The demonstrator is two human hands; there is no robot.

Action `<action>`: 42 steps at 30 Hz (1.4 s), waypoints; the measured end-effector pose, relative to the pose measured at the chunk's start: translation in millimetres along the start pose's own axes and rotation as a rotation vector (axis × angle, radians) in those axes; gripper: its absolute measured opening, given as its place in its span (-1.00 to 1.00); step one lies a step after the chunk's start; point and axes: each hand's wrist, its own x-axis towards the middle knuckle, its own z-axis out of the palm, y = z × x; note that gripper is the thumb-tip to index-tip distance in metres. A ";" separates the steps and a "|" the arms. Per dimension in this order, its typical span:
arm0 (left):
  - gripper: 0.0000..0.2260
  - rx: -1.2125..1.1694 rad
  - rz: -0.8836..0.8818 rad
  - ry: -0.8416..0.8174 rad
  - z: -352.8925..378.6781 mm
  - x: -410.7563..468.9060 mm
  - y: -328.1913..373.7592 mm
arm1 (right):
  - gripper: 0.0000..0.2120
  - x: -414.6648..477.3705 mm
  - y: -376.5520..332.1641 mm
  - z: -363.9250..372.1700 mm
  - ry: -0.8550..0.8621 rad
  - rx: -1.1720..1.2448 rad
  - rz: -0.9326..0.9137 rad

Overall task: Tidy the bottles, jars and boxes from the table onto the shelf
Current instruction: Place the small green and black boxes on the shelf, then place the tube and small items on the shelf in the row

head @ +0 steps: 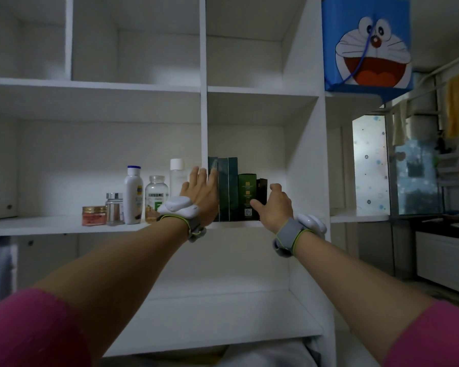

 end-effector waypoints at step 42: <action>-0.57 -0.122 -0.289 -0.627 -61.7 -279.8 -85.8 | -0.52 -246.3 -10.4 78.9 -0.612 -0.109 -0.034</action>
